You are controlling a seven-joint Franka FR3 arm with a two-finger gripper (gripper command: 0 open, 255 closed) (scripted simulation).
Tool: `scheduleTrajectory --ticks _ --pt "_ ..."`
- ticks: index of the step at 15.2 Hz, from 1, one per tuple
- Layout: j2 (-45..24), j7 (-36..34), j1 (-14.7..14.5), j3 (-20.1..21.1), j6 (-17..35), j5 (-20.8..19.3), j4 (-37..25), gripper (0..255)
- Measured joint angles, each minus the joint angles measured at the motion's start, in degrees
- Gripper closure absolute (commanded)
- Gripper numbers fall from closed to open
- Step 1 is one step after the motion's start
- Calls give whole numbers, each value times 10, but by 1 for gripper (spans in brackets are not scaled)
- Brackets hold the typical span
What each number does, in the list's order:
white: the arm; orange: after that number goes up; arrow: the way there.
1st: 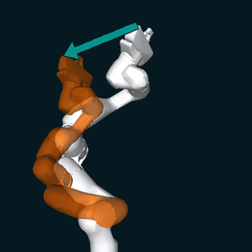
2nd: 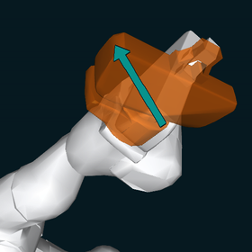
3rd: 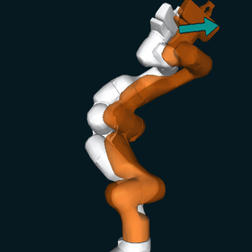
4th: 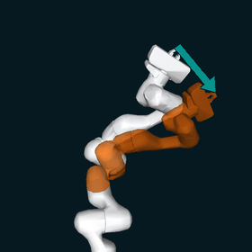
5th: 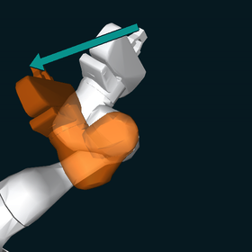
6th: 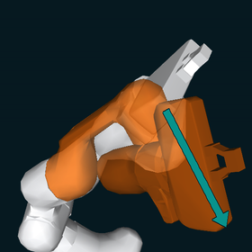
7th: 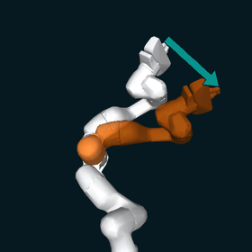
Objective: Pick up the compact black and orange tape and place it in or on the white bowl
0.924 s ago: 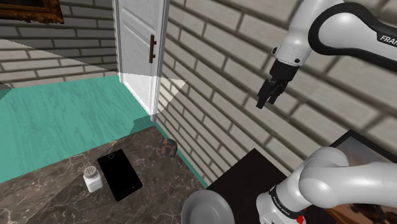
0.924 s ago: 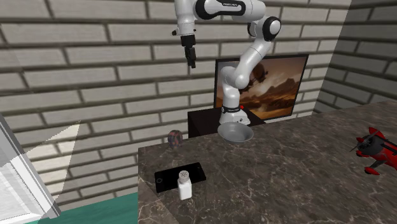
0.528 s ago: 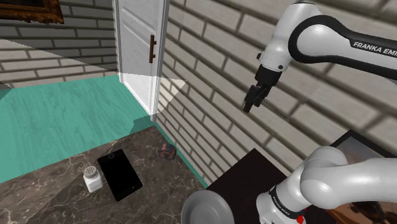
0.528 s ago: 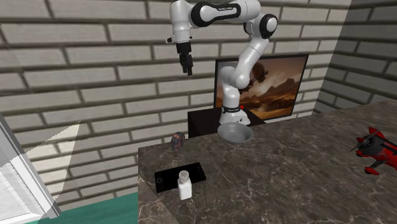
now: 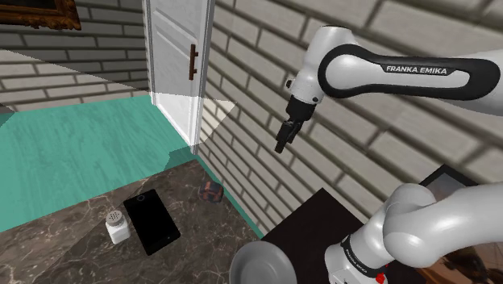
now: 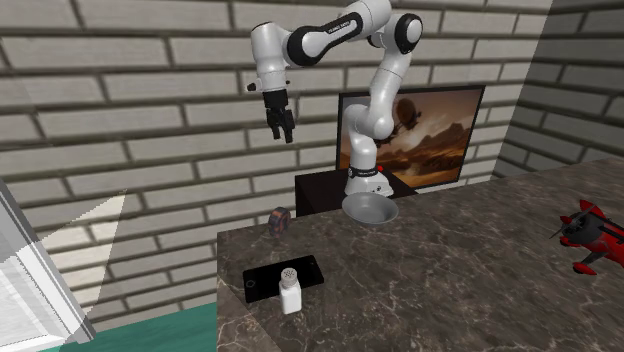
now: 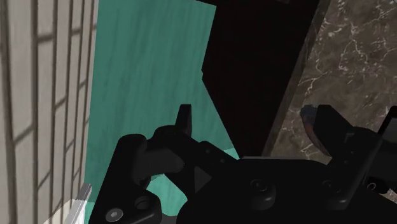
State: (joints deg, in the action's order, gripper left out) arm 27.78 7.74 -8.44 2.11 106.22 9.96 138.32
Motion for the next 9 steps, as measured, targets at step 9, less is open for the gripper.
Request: scheduleTrajectory --ticks 9 --pt "-151 92 -58 26 127 52 -38 0"
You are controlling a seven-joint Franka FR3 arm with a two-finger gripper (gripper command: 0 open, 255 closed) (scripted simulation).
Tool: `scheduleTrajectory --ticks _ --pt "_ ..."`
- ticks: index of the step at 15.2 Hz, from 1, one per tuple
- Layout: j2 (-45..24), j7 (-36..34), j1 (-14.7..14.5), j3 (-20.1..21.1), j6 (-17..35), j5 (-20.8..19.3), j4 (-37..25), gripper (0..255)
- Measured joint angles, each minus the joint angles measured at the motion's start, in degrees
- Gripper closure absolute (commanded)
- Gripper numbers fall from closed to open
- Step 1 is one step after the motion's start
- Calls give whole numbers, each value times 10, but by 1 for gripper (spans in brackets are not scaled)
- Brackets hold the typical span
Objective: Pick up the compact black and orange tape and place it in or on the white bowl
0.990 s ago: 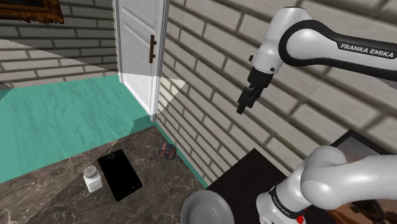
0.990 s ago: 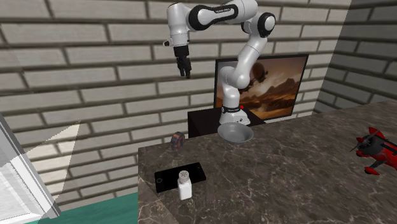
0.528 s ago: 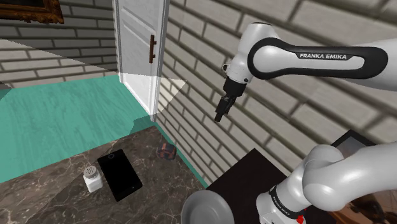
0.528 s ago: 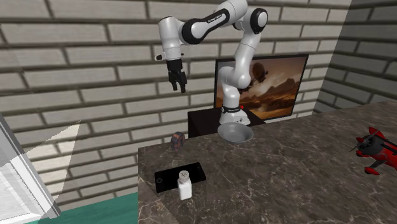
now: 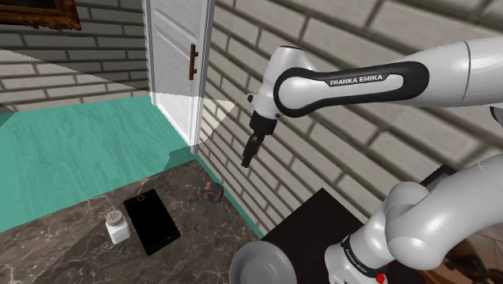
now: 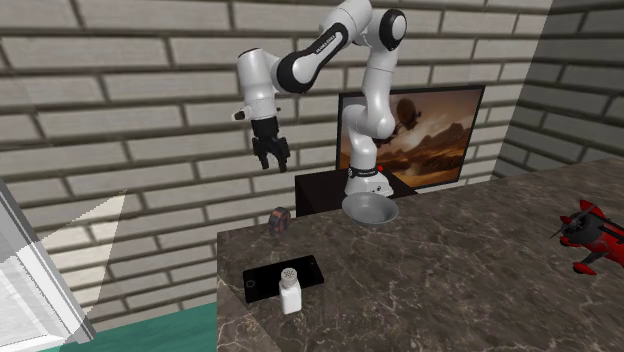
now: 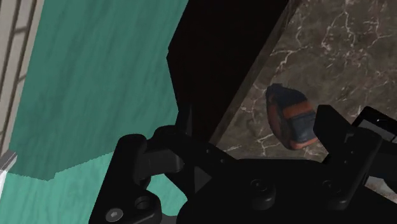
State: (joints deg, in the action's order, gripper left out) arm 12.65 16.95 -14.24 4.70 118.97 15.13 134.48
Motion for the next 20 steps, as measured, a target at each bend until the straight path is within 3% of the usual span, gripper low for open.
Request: scheduleTrajectory --ticks 9,20 --pt "-147 88 -44 35 84 39 -77 0" --pt "-191 97 -56 46 143 50 -66 0"
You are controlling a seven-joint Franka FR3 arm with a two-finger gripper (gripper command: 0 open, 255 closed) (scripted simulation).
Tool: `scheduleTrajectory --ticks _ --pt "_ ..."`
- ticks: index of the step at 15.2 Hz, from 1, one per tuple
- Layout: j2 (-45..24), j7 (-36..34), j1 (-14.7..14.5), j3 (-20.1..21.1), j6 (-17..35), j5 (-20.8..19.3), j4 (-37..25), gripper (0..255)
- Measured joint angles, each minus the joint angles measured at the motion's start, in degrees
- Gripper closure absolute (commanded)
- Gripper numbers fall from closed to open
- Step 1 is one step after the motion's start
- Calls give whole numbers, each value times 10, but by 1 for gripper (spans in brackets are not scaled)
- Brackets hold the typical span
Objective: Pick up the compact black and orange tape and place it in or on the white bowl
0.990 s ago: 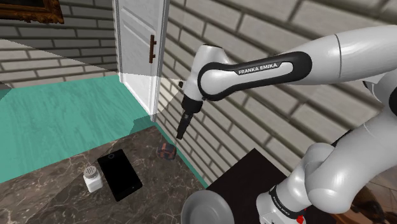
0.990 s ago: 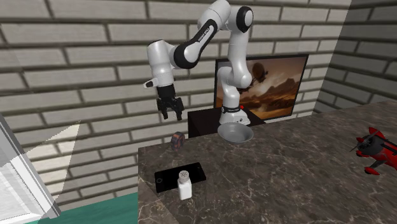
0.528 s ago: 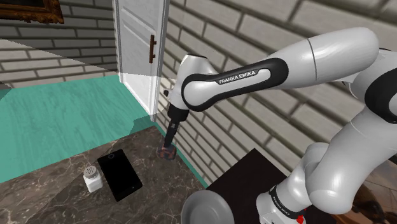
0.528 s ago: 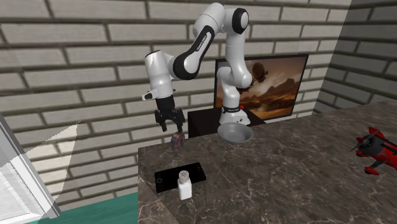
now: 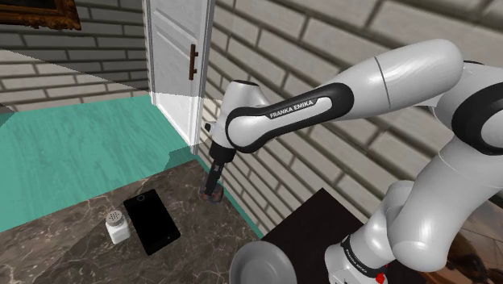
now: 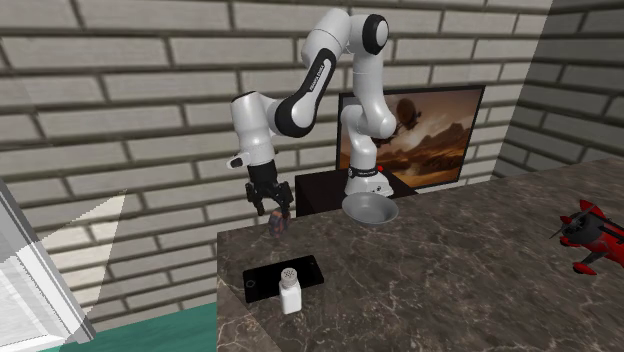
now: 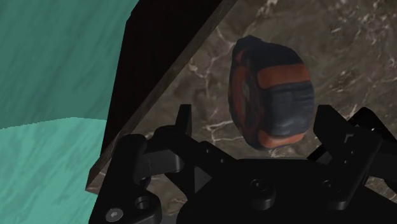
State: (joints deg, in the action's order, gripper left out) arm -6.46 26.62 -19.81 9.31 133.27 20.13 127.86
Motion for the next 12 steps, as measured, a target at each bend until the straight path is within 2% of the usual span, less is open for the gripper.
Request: scheduleTrajectory --ticks 3,4,12 --pt "0 0 0 0 1 0 0 0" --pt "0 0 0 0 1 0 0 255" --pt "0 1 0 0 1 1 0 255"
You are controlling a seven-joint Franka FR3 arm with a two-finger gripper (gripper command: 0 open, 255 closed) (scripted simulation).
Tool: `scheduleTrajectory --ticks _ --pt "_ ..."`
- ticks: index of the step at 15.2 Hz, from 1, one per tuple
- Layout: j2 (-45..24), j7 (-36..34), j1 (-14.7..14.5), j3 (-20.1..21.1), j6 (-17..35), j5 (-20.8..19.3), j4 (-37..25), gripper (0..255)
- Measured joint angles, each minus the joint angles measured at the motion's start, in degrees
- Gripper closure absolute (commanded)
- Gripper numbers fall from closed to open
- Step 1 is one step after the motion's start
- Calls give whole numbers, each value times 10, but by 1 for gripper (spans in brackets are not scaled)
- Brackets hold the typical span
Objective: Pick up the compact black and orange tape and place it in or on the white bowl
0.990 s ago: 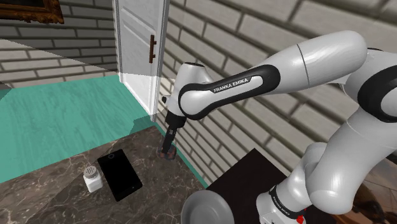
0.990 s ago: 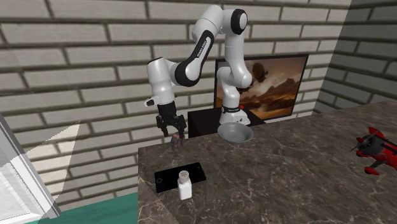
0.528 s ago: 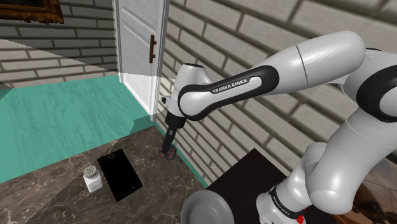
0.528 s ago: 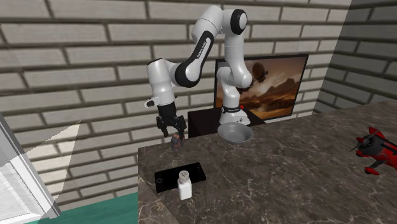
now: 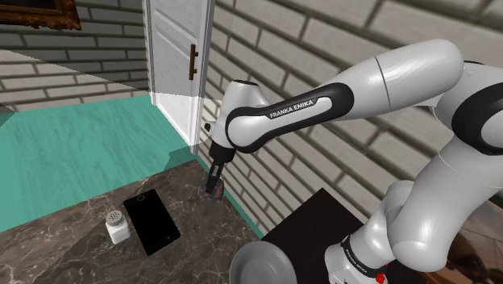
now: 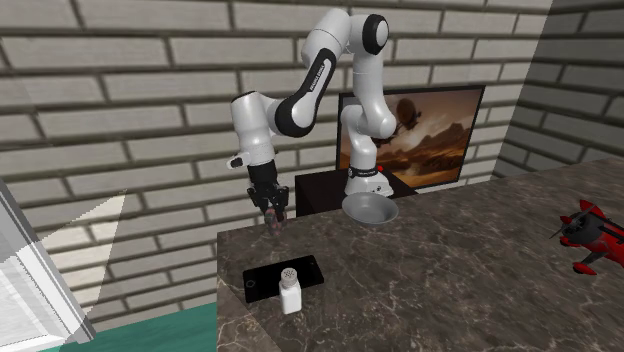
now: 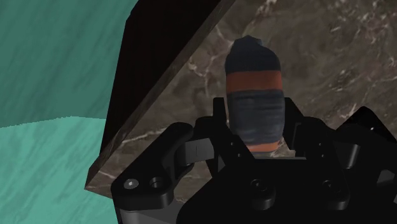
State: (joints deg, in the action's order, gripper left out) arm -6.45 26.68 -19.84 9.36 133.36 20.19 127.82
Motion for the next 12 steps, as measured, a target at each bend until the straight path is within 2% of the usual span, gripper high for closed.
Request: scheduleTrajectory --ticks 4,12 --pt "5 -3 1 -1 -8 -2 -2 255" --pt "41 -20 3 -3 -64 -11 -24 255"
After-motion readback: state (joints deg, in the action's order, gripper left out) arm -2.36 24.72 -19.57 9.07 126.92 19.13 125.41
